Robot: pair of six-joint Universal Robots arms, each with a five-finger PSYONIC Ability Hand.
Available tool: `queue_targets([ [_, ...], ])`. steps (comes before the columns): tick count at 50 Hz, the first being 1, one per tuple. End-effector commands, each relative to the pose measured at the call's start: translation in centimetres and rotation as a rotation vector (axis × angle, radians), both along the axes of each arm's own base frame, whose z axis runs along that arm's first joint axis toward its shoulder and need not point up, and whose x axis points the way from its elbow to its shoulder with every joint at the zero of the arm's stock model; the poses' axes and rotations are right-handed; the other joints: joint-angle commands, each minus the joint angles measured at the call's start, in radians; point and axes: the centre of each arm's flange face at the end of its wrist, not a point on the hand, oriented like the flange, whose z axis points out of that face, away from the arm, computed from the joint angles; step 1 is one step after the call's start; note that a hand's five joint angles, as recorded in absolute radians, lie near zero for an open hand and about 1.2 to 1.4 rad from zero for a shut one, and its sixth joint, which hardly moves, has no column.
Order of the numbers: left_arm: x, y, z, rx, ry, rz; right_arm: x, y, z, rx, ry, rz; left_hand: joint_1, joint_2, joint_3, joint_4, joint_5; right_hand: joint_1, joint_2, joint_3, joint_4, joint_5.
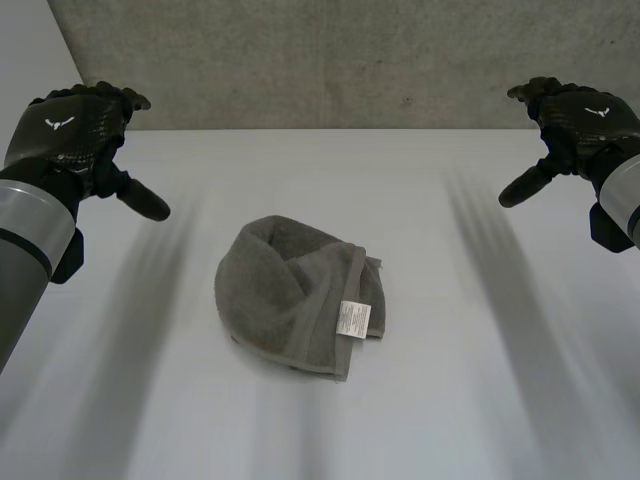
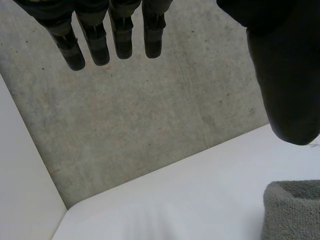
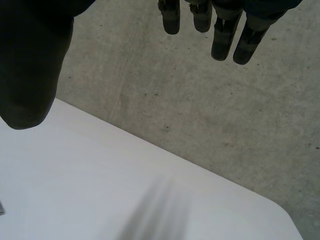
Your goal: Fold the towel.
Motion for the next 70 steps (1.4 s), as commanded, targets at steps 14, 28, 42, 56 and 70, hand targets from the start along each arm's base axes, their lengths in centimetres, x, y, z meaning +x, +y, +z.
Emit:
queue_targets([
  [14, -0.8, 0.4, -0.8, 0.025, 0.001, -0.031, 0.0, 0.1, -0.1, 0.007, 0.001, -0.003, -0.082, -0.054, -0.038, -0.047, -0.051, -0.098, -0.084, 0.015, 0.033, -0.059],
  [28, -0.8, 0.7, -0.5, 0.017, 0.003, -0.036, 0.0, 0.4, 0.4, -0.009, 0.002, -0.001, -0.082, -0.054, -0.038, -0.047, -0.051, -0.098, -0.084, 0.015, 0.033, -0.059],
  [42, -0.8, 1.3, -3.0, 0.09, -0.032, -0.051, 3.6, 4.4, 0.0, 0.02, 0.0, 0.17, -0.082, -0.054, -0.038, -0.047, -0.051, -0.098, -0.084, 0.015, 0.033, -0.059],
  [56, -0.7, 1.2, -7.2, 0.211, -0.117, -0.225, 9.4, 11.0, -5.8, 0.181, 0.041, 0.48, -0.082, -0.054, -0.038, -0.047, -0.051, -0.083, -0.07, 0.015, 0.033, -0.059],
  [70, -1.2, -0.8, -11.5, 0.277, -0.233, -0.258, 13.4, 14.0, -12.1, 0.212, 0.074, 0.506, -0.079, -0.051, -0.038, -0.047, -0.049, 0.005, 0.019, 0.015, 0.033, -0.059],
])
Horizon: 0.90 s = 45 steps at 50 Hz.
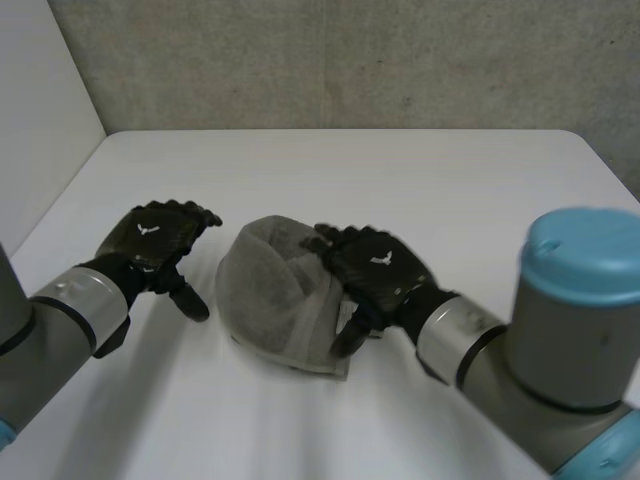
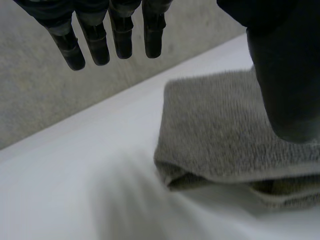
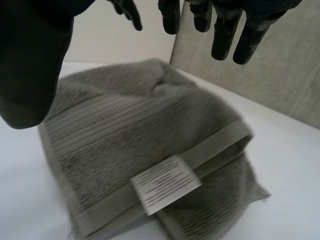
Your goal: Fold the towel.
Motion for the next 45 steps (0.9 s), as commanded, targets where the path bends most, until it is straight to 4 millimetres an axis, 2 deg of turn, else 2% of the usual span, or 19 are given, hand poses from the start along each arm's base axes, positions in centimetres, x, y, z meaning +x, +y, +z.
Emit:
queue_targets([
  [1, -0.5, -1.7, -2.8, 0.024, -0.065, -0.018, 2.2, 1.3, -3.6, -0.014, 0.025, -0.028, -0.079, -0.051, -0.038, -0.047, -0.049, 0.001, 0.013, 0.017, 0.031, -0.058],
  [9, -1.7, -2.7, -4.7, 0.037, -0.076, -0.072, 4.0, 1.9, -6.6, -0.018, 0.05, -0.03, -0.076, -0.048, -0.038, -0.047, -0.046, 0.069, 0.081, 0.017, 0.031, -0.058],
  [14, -2.2, -3.2, -5.9, 0.048, -0.08, -0.082, 5.3, 1.9, -8.0, -0.012, 0.057, -0.008, -0.012, 0.016, -0.038, -0.047, 0.018, 0.387, 0.399, 0.017, 0.031, 0.253],
  [15, -2.5, -3.1, -6.1, 0.048, -0.08, -0.094, 5.7, 1.5, -7.9, -0.019, 0.049, -0.012, 0.216, 0.243, -0.038, -0.047, 0.246, 0.651, 0.663, 0.017, 0.031, 0.516],
  [16, -2.5, -3.1, -6.1, 0.048, -0.08, -0.094, 5.7, 1.5, -7.9, -0.019, 0.049, -0.012, 0.218, 0.245, -0.038, -0.047, 0.248, 0.653, 0.665, 0.017, 0.031, 0.519],
  [18, -2.9, -3.3, -5.7, 0.033, -0.074, -0.097, 6.2, 0.4, -6.6, -0.046, 0.008, -0.021, 0.989, 1.017, -0.038, -0.047, 1.019, 1.296, 1.308, 0.017, 0.031, 1.161],
  [20, -3.0, -3.5, -5.4, 0.023, -0.065, -0.092, 6.4, 0.0, -5.6, -0.062, -0.021, -0.02, 1.139, 1.167, -0.038, -0.047, 1.169, 1.298, 1.31, 0.017, 0.031, 1.164],
  [22, -3.1, -3.9, -3.6, -0.021, -0.043, -0.076, 6.8, -0.5, -1.2, -0.13, -0.122, -0.007, 1.139, 1.167, -0.038, -0.047, 1.169, 1.298, 1.31, 0.017, 0.031, 1.164],
  [23, -3.1, -3.9, -3.6, -0.021, -0.043, -0.076, 6.8, -0.5, -1.2, -0.13, -0.122, -0.007, 1.139, 1.167, -0.038, -0.047, 1.169, 1.298, 1.31, 0.017, 0.031, 1.164],
  [25, -3.2, -3.8, 2.0, -0.148, 0.05, -0.06, 5.4, -2.7, 5.5, -0.246, -0.245, -0.028, 1.139, 1.167, -0.038, -0.047, 1.169, 1.298, 1.31, 0.017, 0.031, 1.164],
  [26, -3.2, -3.8, 2.1, -0.149, 0.051, -0.06, 5.4, -2.7, 5.6, -0.246, -0.246, -0.028, 1.139, 1.167, -0.038, -0.047, 1.169, 1.298, 1.31, 0.017, 0.031, 1.164],
  [28, -3.4, -3.0, 7.6, -0.263, 0.186, -0.061, 3.8, -3.7, 12.1, -0.375, -0.359, -0.006, 1.139, 1.167, -0.038, -0.047, 1.169, 1.298, 1.31, 0.017, 0.031, 1.164],
  [29, -3.4, -3.0, 7.7, -0.264, 0.187, -0.061, 3.8, -3.7, 12.1, -0.375, -0.36, -0.006, 1.139, 1.167, -0.038, -0.047, 1.169, 1.298, 1.31, 0.017, 0.031, 1.164],
  [31, -2.9, -1.9, 13.6, -0.379, 0.337, -0.054, 2.9, -3.1, 17.7, -0.48, -0.456, 0.051, 1.139, 1.167, -0.038, -0.047, 1.169, 1.298, 1.31, 0.017, 0.031, 1.164],
  [33, -2.4, -1.0, 16.6, -0.441, 0.41, -0.047, 2.2, -2.9, 19.9, -0.522, -0.492, 0.06, 1.139, 1.167, -0.038, -0.047, 1.169, 1.298, 1.31, 0.017, 0.031, 1.164],
  [34, -2.4, -1.0, 16.6, -0.442, 0.411, -0.047, 2.2, -2.9, 20.0, -0.522, -0.492, 0.06, 1.139, 1.167, -0.038, -0.047, 1.169, 1.298, 1.31, 0.017, 0.031, 1.164],
  [36, -1.3, 1.4, 21.6, -0.552, 0.535, -0.046, -0.3, -4.0, 23.6, -0.6, -0.542, 0.013, 1.139, 1.167, -0.038, -0.047, 1.169, 1.298, 1.31, 0.017, 0.031, 1.164],
  [39, -0.6, 3.4, 24.2, -0.615, 0.608, -0.063, -2.8, -4.8, 26.3, -0.665, -0.574, -0.036, 1.139, 1.167, -0.038, -0.047, 1.169, 1.298, 1.31, 0.017, 0.031, 1.164],
  [45, -0.6, 5.2, 24.7, -0.626, 0.635, -0.094, -4.7, -6.0, 26.6, -0.662, -0.562, -0.021, 1.139, 1.167, -0.038, -0.047, 1.169, 1.298, 1.31, 0.017, 0.031, 1.164],
])
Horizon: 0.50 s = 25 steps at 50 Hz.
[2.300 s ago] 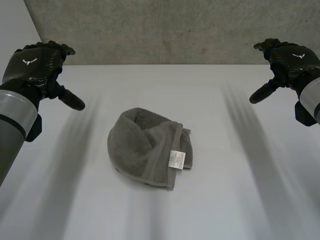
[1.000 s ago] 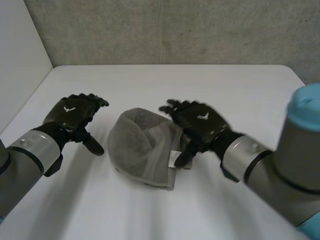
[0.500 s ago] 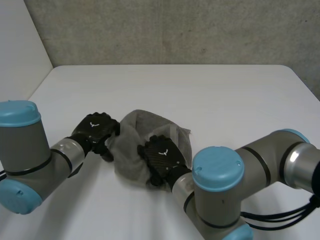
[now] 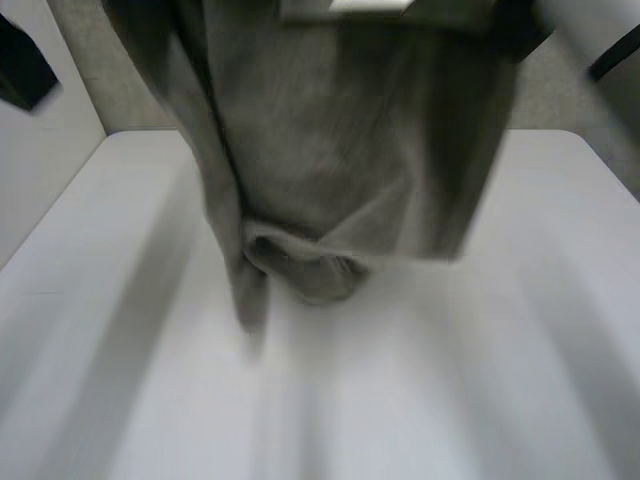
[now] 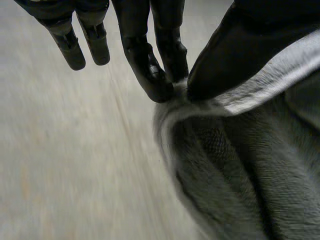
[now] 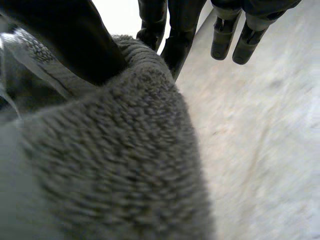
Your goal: Fold the towel.
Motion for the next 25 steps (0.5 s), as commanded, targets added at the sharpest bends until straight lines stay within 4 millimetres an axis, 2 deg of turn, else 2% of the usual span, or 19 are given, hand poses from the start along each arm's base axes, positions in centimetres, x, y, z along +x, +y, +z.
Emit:
queue_targets([
  [1, 0.1, 2.1, 0.4, -0.013, 0.029, -0.036, -2.7, -2.3, -0.1, 0.022, 0.027, 0.008, 0.111, 0.057, -0.038, -0.047, 0.048, 0.123, 0.081, 0.016, 0.031, 0.057],
  [2, -0.2, 1.8, -0.8, 0.022, 0.013, -0.041, -2.7, -2.9, -1.8, 0.062, 0.061, 0.027, 0.111, 0.057, -0.038, -0.047, 0.048, 0.123, 0.081, 0.016, 0.031, 0.057],
  [3, -0.2, 1.8, -0.8, 0.022, 0.013, -0.041, -2.7, -2.9, -1.8, 0.063, 0.061, 0.027, 0.111, 0.057, -0.038, -0.047, 0.048, 0.123, 0.081, 0.016, 0.031, 0.057],
  [5, -1.1, 0.1, -4.7, 0.138, -0.038, -0.045, -2.2, -4.1, -5.8, 0.166, 0.125, 0.06, 0.111, 0.057, -0.038, -0.047, 0.048, 0.123, 0.081, 0.016, 0.031, 0.057],
  [6, -1.1, 0.1, -4.7, 0.139, -0.038, -0.045, -2.2, -4.1, -5.8, 0.167, 0.126, 0.06, 0.111, 0.057, -0.038, -0.047, 0.048, 0.123, 0.081, 0.016, 0.031, 0.057],
  [8, -2.4, -1.2, -9.4, 0.279, -0.098, -0.068, -1.5, -5.2, -10.3, 0.272, 0.188, 0.064, 0.111, 0.057, -0.038, -0.047, 0.048, 0.123, 0.081, 0.016, 0.031, 0.057],
  [9, -2.4, -1.2, -9.4, 0.28, -0.098, -0.068, -1.5, -5.2, -10.3, 0.272, 0.188, 0.064, 0.111, 0.057, -0.038, -0.047, 0.048, 0.123, 0.081, 0.016, 0.031, 0.057],
  [11, -4.2, -1.4, -14.2, 0.419, -0.169, -0.114, -1.0, -6.4, -15.0, 0.368, 0.291, 0.046, 0.111, 0.057, -0.038, -0.047, 0.048, 0.074, 0.033, 0.016, 0.031, 0.009],
  [12, -4.2, -1.4, -14.2, 0.42, -0.17, -0.114, -1.0, -6.4, -15.0, 0.369, 0.291, 0.046, 0.111, 0.057, -0.038, -0.047, 0.048, 0.074, 0.032, 0.016, 0.031, 0.008],
  [13, -5.4, -1.1, -16.5, 0.483, -0.21, -0.151, -0.8, -6.8, -17.4, 0.422, 0.36, 0.035, -0.127, -0.181, -0.038, -0.047, -0.19, -0.577, -0.619, 0.016, 0.031, -0.643],
  [14, -6.5, -0.5, -18.5, 0.54, -0.258, -0.193, -0.9, -7.0, -19.5, 0.476, 0.435, 0.015, -0.733, -0.788, -0.038, -0.047, -0.797, -1.267, -1.308, 0.016, 0.031, -1.164],
  [15, -6.5, -0.5, -18.6, 0.54, -0.259, -0.193, -0.9, -7.0, -19.5, 0.476, 0.436, 0.015, -0.74, -0.794, -0.038, -0.047, -0.803, -1.273, -1.315, 0.016, 0.031, -1.164],
  [16, -7.2, 0.3, -20.1, 0.579, -0.314, -0.224, -1.2, -7.3, -20.6, 0.511, 0.5, -0.031, -1.144, -1.198, -0.038, -0.047, -1.174, -1.268, -1.31, 0.016, 0.031, -1.164],
  [20, -7.3, 1.4, -21.2, 0.603, -0.424, -0.237, -1.9, -7.7, -21.1, 0.552, 0.576, -0.159, -1.124, -1.179, -0.038, -0.047, -1.174, -1.273, -1.315, 0.016, 0.031, -1.164],
  [22, -6.7, 1.9, -20.4, 0.567, -0.484, -0.214, -3.0, -8.4, -20.2, 0.519, 0.574, -0.298, -1.124, -1.179, -0.038, -0.047, -1.174, -1.273, -1.315, 0.016, 0.031, -1.164],
  [25, -6.5, 2.3, -19.6, 0.538, -0.494, -0.203, -3.4, -8.1, -19.0, 0.497, 0.557, -0.335, -1.124, -1.179, -0.038, -0.047, -1.174, -1.273, -1.315, 0.016, 0.031, -1.164],
])
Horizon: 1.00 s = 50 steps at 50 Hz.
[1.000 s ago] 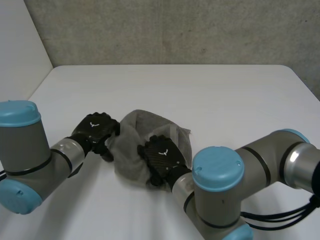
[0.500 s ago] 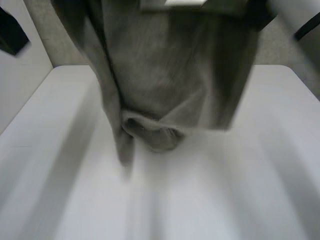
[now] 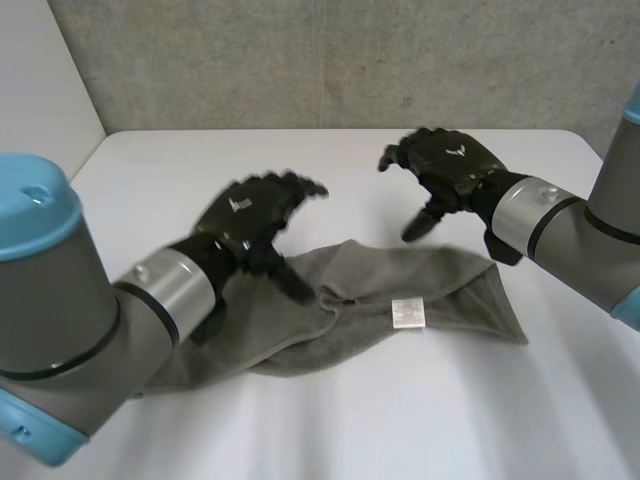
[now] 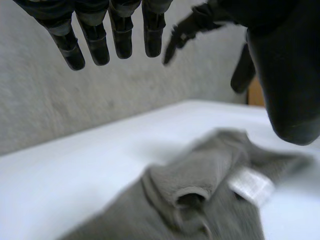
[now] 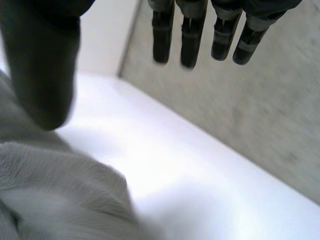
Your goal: Fold the towel.
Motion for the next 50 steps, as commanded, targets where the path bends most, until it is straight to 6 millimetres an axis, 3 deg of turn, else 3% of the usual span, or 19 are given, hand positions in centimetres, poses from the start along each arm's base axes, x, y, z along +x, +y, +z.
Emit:
queue_targets([
  [1, 0.9, 1.6, 1.6, -0.086, -0.101, -0.015, -2.0, 0.2, 2.9, -0.101, 0.063, -0.177, -0.087, -0.065, -0.038, -0.047, -0.051, -0.379, -0.424, 0.016, 0.031, -0.197],
  [5, 2.4, 2.2, 3.0, -0.136, -0.098, 0.048, -2.4, 2.7, 4.0, -0.12, 0.045, -0.14, -0.087, -0.065, -0.038, -0.047, -0.051, -0.379, -0.424, 0.016, 0.031, -0.197],
  [9, 3.2, 2.7, 3.3, -0.146, -0.101, 0.088, -2.2, 4.2, 3.4, -0.099, 0.048, -0.085, -0.087, -0.065, -0.038, -0.047, -0.051, -0.379, -0.424, 0.016, 0.031, -0.197],
  [13, 4.2, 3.3, 2.5, -0.124, -0.133, 0.147, -2.2, 6.3, 1.8, -0.045, 0.062, -0.022, -0.084, -0.062, -0.038, -0.047, -0.051, -0.379, -0.424, 0.016, 0.031, -0.197],
  [18, 5.0, 3.5, 1.0, -0.083, -0.184, 0.21, -1.7, 7.3, 0.6, -0.046, 0.059, 0.007, -0.081, -0.059, -0.038, -0.047, -0.051, -0.379, -0.424, 0.016, 0.031, -0.197],
  [27, 5.7, 3.3, -1.7, -0.019, -0.271, 0.305, 0.3, 7.8, -1.9, -0.065, 0.074, 0.07, -0.081, -0.059, -0.038, -0.047, -0.051, -0.379, -0.424, 0.016, 0.031, -0.197],
  [33, 5.1, 4.0, -4.5, 0.048, -0.344, 0.292, 2.7, 8.5, -4.2, -0.082, 0.156, 0.127, -0.081, -0.059, -0.038, -0.047, -0.051, -0.379, -0.424, 0.016, 0.031, -0.197],
  [35, 4.6, 4.5, -5.8, 0.07, -0.372, 0.268, 4.1, 8.5, -5.8, -0.089, 0.21, 0.135, -0.081, -0.059, -0.038, -0.047, -0.051, -0.379, -0.424, 0.016, 0.031, -0.197],
  [38, 4.4, 4.6, -6.4, 0.075, -0.382, 0.262, 4.8, 8.5, -6.4, -0.096, 0.23, 0.138, -0.081, -0.059, -0.038, -0.047, -0.051, -0.374, -0.419, 0.016, 0.031, -0.197],
  [44, 3.6, 4.6, -8.3, 0.065, -0.406, 0.275, 7.0, 7.3, -8.8, -0.131, 0.274, 0.145, -0.081, -0.059, -0.038, -0.047, -0.051, -0.344, -0.389, 0.016, 0.031, -0.197],
  [46, 3.4, 4.2, -9.1, 0.054, -0.406, 0.291, 8.0, 6.4, -10.0, -0.162, 0.286, 0.149, -0.084, -0.062, -0.038, -0.047, -0.051, -0.239, -0.284, 0.016, 0.031, -0.197],
  [50, 3.0, 3.6, -9.9, 0.038, -0.399, 0.311, 9.0, 6.0, -10.5, -0.203, 0.299, 0.165, -0.084, -0.062, -0.038, -0.047, -0.051, -0.068, -0.113, 0.016, 0.031, -0.06],
])
